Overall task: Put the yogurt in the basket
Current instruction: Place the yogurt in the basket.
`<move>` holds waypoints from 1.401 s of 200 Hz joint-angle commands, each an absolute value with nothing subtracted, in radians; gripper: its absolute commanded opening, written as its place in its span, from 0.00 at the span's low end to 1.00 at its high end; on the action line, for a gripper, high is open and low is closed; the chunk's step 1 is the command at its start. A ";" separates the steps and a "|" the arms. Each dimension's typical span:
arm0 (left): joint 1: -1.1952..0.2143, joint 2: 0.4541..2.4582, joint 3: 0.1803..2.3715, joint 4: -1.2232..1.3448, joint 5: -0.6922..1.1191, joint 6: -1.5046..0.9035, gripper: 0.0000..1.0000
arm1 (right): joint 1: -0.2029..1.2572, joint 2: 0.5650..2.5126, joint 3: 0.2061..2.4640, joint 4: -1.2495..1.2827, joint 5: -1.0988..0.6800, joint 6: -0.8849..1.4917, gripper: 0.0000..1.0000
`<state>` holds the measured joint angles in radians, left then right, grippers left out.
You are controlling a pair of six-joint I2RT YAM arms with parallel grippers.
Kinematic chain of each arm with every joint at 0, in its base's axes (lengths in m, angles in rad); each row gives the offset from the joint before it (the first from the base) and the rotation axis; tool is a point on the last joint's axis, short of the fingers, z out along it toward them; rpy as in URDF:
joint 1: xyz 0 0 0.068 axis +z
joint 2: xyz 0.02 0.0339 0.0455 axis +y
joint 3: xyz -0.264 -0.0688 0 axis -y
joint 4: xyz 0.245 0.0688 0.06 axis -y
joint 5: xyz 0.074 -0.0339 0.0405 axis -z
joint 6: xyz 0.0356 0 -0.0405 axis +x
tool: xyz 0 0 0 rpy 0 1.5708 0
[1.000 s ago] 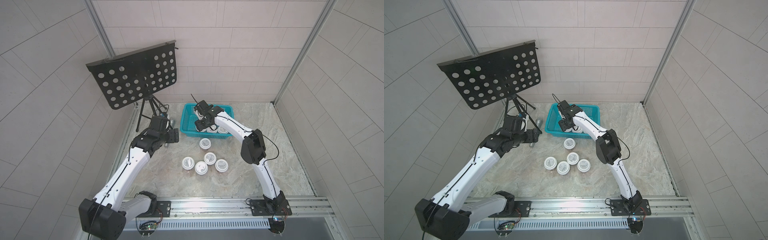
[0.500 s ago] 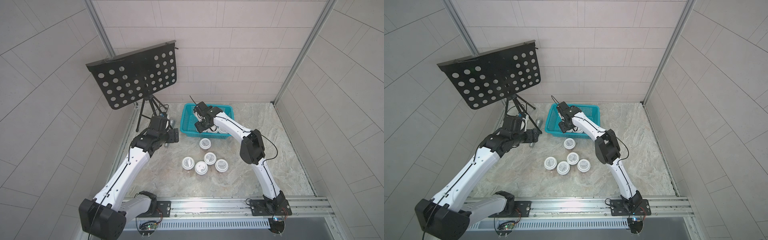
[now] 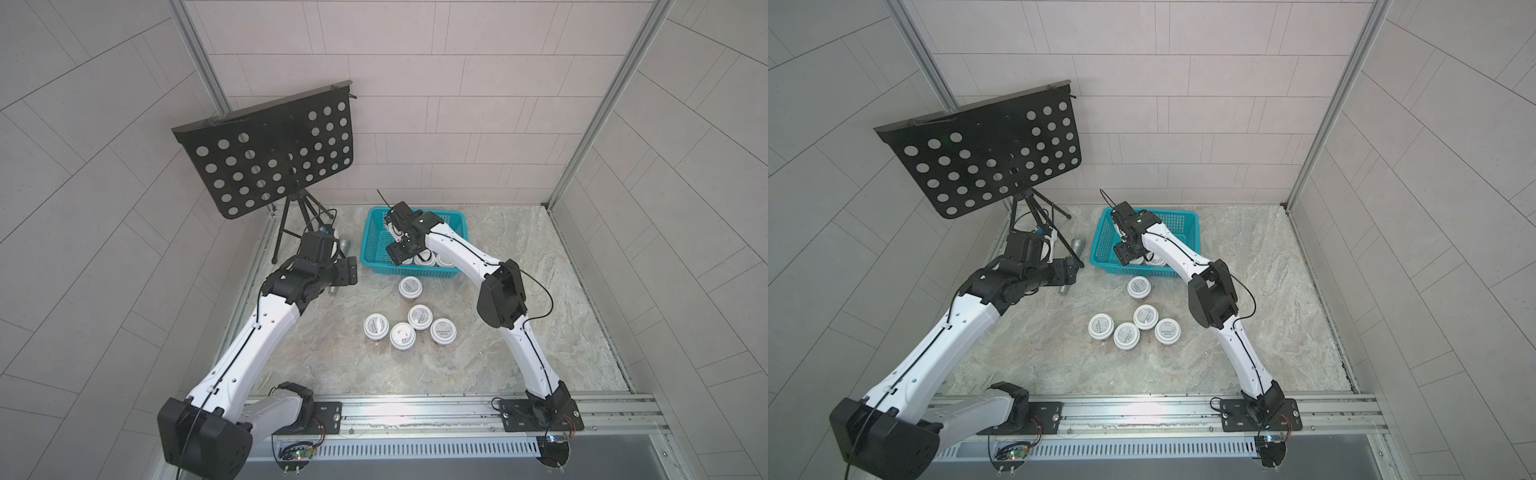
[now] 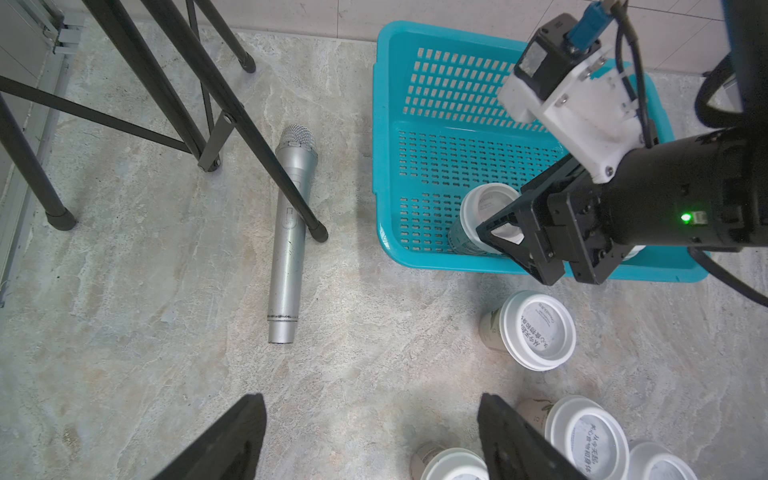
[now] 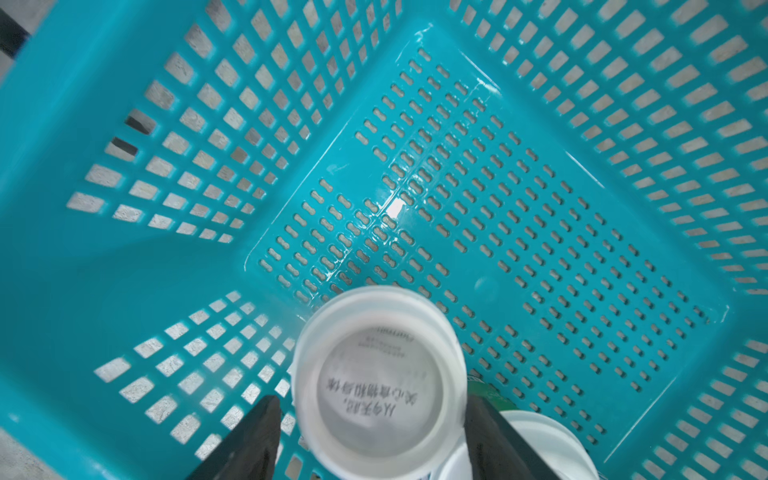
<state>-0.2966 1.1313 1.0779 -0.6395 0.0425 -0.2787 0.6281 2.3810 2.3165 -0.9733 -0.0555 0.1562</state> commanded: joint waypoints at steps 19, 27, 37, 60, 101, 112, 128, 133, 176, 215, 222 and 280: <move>-0.289 1.123 1.068 -0.624 0.045 -0.281 0.87 | 0.634 2.390 2.340 -1.021 -0.056 0.144 0.75; -0.288 1.122 1.068 -0.624 0.045 -0.280 0.87 | 0.634 2.390 2.341 -1.023 -0.053 0.144 0.75; -0.288 1.123 1.068 -0.624 0.045 -0.281 0.87 | 0.634 2.388 2.341 -1.025 -0.052 0.144 0.75; -0.286 1.122 1.068 -0.624 0.048 -0.281 0.87 | 0.634 2.365 2.347 -1.025 -0.048 0.147 0.75; -0.286 1.130 1.069 -0.624 0.070 -0.276 0.87 | 0.626 2.276 2.328 -1.022 -0.065 0.158 0.74; -0.286 1.136 1.071 -0.623 0.087 -0.273 0.87 | 0.622 2.243 2.306 -1.015 -0.078 0.160 0.74; -0.286 1.146 1.074 -0.621 0.119 -0.266 0.86 | 0.613 2.186 2.257 -0.994 -0.105 0.167 0.73; -0.288 1.149 1.075 -0.619 0.130 -0.264 0.86 | 0.609 2.167 2.237 -0.984 -0.111 0.170 0.73; -0.336 1.213 1.099 -0.621 0.223 -0.255 0.84 | 0.542 1.953 1.969 -0.856 -0.185 0.211 0.71; -0.440 1.264 1.135 -0.626 0.182 -0.264 0.84 | 0.417 1.726 1.639 -0.708 -0.267 0.267 0.69; -0.460 1.278 1.141 -0.625 0.171 -0.272 0.84 | 0.391 1.689 1.587 -0.685 -0.285 0.275 0.69; -0.641 1.449 1.222 -0.615 0.069 -0.288 0.82 | 0.205 1.449 1.264 -0.600 -0.369 0.304 0.68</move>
